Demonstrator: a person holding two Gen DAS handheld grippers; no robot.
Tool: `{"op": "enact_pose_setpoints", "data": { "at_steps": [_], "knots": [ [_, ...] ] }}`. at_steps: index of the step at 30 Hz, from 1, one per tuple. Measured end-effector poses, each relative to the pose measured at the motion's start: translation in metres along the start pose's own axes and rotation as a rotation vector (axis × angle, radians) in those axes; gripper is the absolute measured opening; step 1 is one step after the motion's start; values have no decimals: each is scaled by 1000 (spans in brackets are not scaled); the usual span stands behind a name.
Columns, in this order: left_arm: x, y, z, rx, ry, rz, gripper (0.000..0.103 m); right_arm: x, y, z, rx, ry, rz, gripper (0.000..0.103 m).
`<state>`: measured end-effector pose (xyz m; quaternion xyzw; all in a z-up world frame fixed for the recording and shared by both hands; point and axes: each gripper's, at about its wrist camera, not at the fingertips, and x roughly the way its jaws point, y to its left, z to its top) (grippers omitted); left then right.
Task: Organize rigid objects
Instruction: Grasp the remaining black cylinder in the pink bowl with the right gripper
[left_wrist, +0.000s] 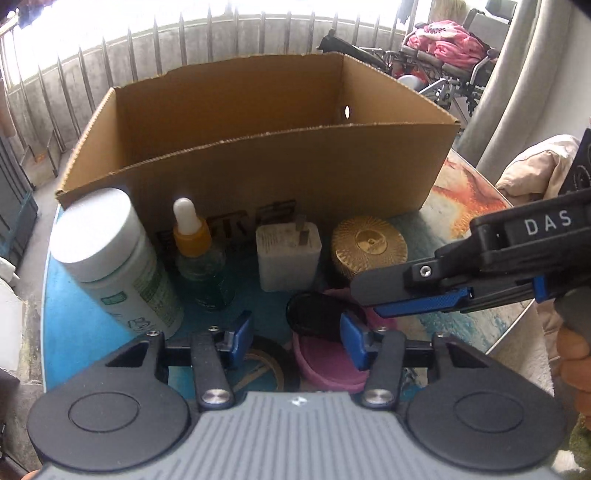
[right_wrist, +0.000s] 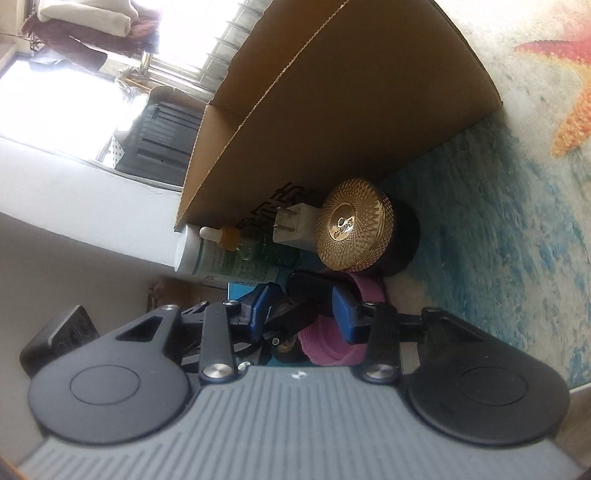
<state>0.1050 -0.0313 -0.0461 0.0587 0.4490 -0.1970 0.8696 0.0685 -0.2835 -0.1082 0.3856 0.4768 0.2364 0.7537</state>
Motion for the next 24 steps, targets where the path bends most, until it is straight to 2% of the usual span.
{"op": "enact_pose_setpoints", "data": {
  "at_steps": [6,12,17,19,24],
  "knots": [
    [9,7,1,-9,12,-59,48,-1,-4,2,14,9,-19,37],
    [7,3,0,-4,-3,-88,35,5,-8,2,34,21,-13,37],
    [-2,-6,-4,20,-39,-69,31,4,-11,2,52,19,10,37],
    [-5,-13,-4,44,-59,-54,25,2,-13,2,63,11,24,37],
    [-15,-31,-8,123,-109,-32,23,-4,-18,1,90,-3,46,38]
  ]
}}
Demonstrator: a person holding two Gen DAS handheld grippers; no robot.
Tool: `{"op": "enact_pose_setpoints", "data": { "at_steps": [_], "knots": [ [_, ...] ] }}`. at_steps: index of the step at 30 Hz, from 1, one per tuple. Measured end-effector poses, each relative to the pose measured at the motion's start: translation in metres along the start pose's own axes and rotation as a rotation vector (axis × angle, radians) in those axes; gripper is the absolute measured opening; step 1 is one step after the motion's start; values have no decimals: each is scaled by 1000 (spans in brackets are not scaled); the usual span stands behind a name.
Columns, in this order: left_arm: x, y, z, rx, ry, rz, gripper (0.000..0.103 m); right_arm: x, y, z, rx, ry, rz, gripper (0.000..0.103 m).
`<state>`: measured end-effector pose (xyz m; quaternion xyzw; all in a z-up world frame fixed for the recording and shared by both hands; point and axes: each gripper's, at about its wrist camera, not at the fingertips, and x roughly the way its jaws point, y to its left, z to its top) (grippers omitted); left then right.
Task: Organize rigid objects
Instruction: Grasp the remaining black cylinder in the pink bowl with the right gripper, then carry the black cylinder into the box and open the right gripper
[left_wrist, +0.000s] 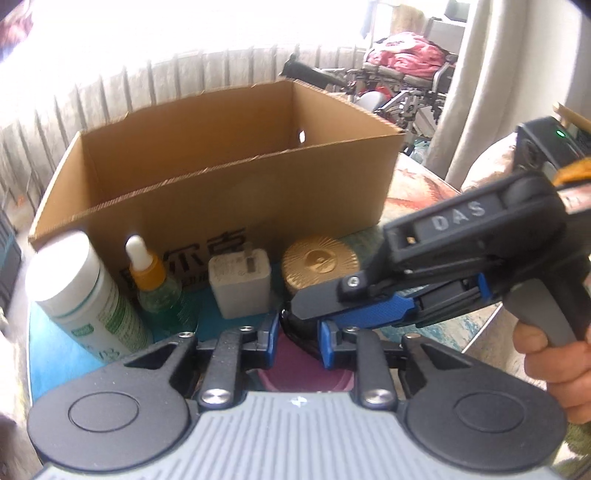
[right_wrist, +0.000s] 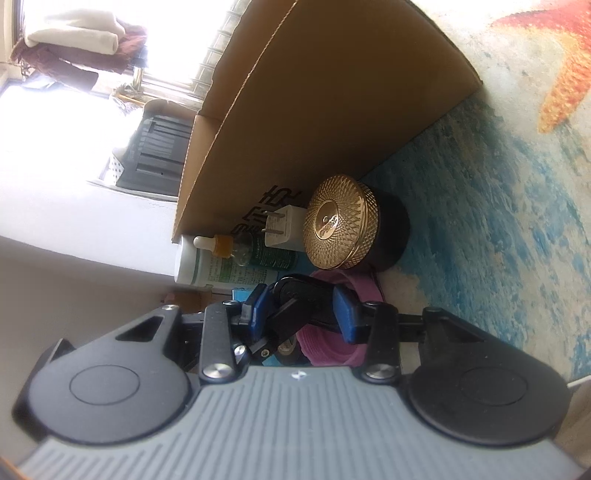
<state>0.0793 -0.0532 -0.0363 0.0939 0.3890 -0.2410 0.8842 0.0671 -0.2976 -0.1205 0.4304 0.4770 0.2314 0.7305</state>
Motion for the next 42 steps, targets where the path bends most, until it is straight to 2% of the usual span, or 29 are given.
{"op": "enact_pose_setpoints", "data": {
  "at_steps": [7,16,30,37,42],
  "knots": [
    [-3,-25,0,100,-14,29,22,-9,-13,-3,60,-14,39,38],
    [7,-30,-4,85,21,28,20,-13,-16,-3,55,-28,33,42],
    [-2,-28,-2,69,-9,32,17,-13,-2,-9,5,-35,26,41],
    [-38,-27,9,86,-96,58,17,-30,40,-11,-84,-74,61,41],
    [-71,-13,41,73,-173,104,17,-37,99,14,-233,-97,93,42]
  ]
}}
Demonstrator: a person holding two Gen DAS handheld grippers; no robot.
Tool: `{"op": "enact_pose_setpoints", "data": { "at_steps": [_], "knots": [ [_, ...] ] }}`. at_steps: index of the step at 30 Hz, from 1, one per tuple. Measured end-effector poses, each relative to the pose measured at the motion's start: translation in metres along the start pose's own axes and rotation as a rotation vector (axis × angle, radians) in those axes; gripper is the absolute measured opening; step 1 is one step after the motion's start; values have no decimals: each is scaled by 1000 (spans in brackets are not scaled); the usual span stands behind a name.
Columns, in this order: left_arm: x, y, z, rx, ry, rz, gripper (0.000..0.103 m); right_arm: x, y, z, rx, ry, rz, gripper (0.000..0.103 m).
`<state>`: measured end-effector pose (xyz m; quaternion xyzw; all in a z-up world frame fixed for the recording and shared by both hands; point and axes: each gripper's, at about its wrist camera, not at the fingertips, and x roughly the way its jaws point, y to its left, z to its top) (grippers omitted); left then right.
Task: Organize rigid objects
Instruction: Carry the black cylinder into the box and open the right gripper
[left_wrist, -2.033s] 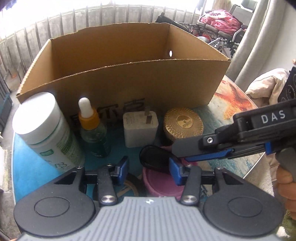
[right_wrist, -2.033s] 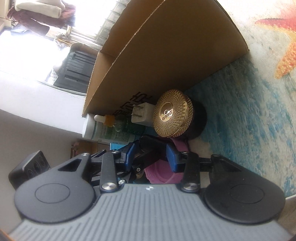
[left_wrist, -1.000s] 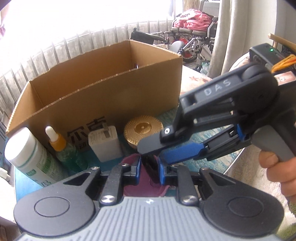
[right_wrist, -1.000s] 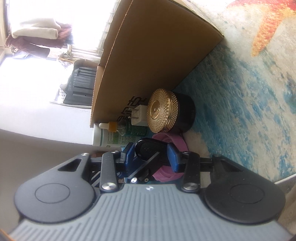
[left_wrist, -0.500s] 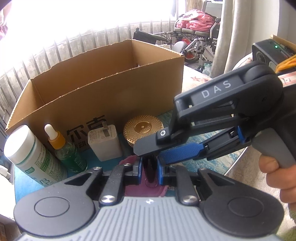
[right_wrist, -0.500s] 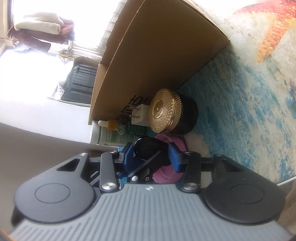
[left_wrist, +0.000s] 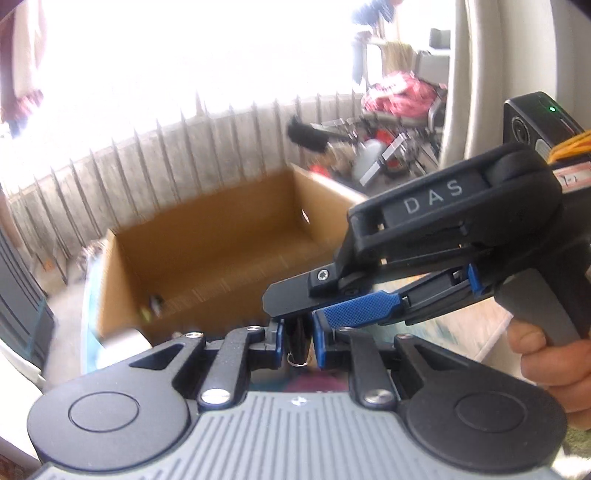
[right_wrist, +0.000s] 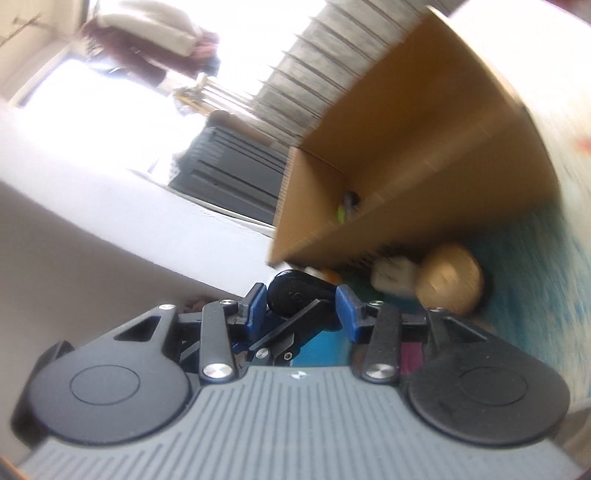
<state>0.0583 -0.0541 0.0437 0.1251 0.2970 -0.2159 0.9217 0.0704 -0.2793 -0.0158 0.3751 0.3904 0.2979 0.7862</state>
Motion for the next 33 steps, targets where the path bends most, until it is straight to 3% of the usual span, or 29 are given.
{"op": "enact_pose_setpoints", "data": {
  "at_steps": [4,7,15,20,24,33],
  "knots": [
    [2,31,42,-58,-9,24,17,20,33,48,-110,14,8,42],
    [20,61,70,-135,14,31,17,48,41,89,-116,58,2,42],
    [129,142,92,-393,278,-1,17,152,12,164,-21,246,-139,42],
    [185,166,91,-443,382,31,17,207,-10,182,30,317,-202,42],
    [210,175,88,-428,433,88,17,234,-16,187,25,333,-222,42],
    [203,176,93,-437,406,99,21,234,-22,193,28,298,-184,42]
  ]
}}
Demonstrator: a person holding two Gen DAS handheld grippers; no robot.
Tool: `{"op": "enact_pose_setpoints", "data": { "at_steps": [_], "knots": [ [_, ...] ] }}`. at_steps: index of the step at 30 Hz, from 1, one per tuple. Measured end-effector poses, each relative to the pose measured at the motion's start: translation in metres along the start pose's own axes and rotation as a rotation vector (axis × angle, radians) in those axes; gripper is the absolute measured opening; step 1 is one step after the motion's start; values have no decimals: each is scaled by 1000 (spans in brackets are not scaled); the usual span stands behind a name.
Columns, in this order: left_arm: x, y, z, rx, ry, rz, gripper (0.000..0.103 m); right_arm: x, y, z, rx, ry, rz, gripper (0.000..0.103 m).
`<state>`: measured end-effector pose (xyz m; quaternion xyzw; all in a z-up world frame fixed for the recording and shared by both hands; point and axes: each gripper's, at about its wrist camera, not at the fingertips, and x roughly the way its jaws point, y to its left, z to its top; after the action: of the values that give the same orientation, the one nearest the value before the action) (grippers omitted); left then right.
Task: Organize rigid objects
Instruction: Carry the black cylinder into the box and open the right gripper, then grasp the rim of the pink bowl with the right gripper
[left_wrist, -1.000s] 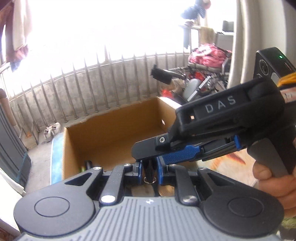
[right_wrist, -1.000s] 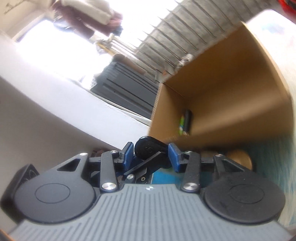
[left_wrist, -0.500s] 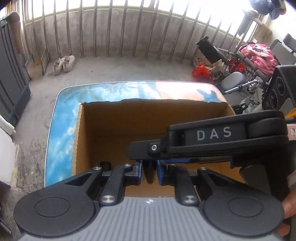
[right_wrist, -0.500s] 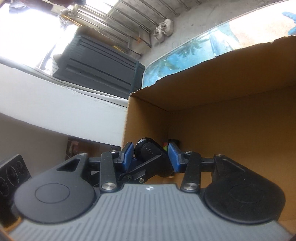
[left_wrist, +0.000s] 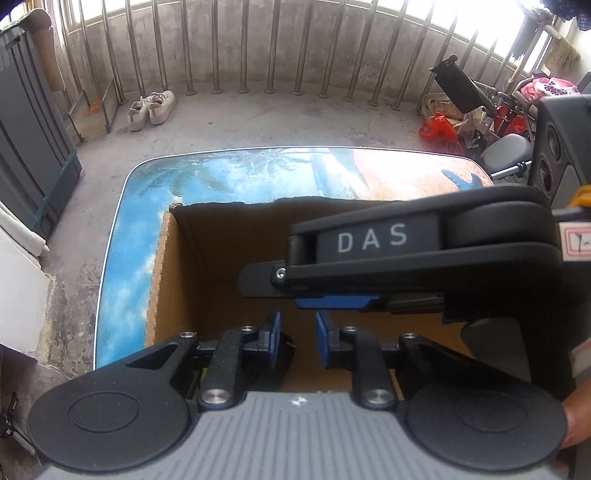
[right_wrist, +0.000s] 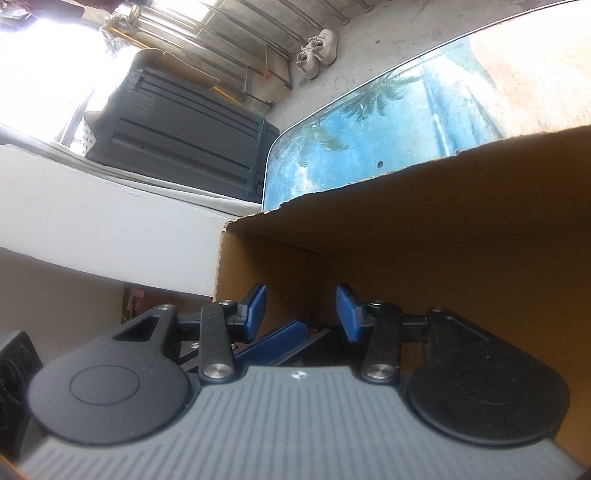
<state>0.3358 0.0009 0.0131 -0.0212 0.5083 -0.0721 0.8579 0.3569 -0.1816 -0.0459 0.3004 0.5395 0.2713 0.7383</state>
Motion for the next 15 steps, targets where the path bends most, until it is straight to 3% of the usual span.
{"op": "enact_pose_setpoints", "data": {
  "at_steps": [11,15],
  "knots": [
    [-79,-5,-22,18,-149,-71,32,-98,13,-41,-51,-143,77,42],
    [-121,-8,-40,49,-231,-108,45,-147,24,-75,-106,-199,127,42]
  ]
}}
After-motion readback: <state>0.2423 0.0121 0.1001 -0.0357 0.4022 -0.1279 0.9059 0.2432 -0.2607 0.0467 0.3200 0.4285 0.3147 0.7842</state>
